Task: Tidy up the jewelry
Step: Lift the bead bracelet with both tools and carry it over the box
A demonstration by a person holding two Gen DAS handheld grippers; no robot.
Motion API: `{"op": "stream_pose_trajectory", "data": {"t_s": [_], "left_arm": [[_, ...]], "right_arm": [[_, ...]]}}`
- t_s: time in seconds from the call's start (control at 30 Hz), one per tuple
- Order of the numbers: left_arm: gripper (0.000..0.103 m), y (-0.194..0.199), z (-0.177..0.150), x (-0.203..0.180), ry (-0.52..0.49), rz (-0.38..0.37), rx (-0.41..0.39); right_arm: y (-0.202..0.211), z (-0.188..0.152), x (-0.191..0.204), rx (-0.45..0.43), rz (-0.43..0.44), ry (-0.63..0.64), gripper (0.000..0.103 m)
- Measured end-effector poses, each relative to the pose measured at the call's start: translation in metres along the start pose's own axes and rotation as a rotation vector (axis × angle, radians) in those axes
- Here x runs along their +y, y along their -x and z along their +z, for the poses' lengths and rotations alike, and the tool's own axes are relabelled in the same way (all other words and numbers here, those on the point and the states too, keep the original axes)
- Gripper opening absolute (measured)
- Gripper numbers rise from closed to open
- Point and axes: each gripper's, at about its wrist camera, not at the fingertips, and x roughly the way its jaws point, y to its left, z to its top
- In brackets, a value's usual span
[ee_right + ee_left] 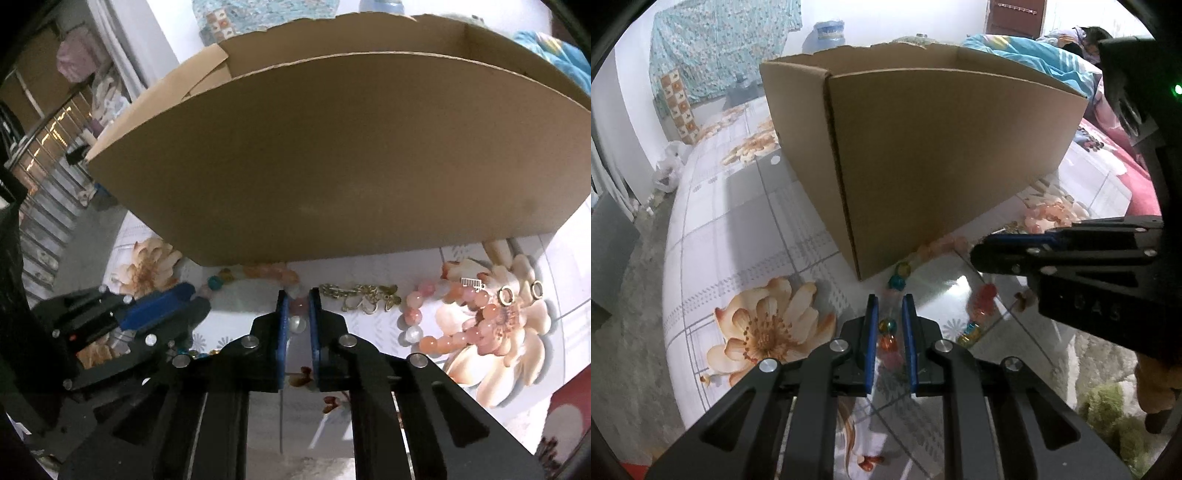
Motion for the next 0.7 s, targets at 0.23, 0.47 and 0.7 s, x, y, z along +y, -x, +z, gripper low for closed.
{"op": "stream_pose_trajectory", "data": {"t_s": [0.23, 0.47, 0.7], "left_arm": [[0.009, 0.008, 0.001, -0.002, -0.001, -0.011, -0.029], [0.009, 0.044, 0.008, -0.006, -0.004, -0.065, -0.100], [0.009, 0.089, 0.028, -0.012, -0.005, -0.138, -0.192]], "right_arm": [[0.003, -0.002, -0.019, 0.000, 0.123, -0.092, 0.007], [0.021, -0.004, -0.029, -0.036, 0.203, -0.125, 0.007], [0.059, -0.004, -0.029, -0.110, 0.277, -0.116, 0.007]]}}
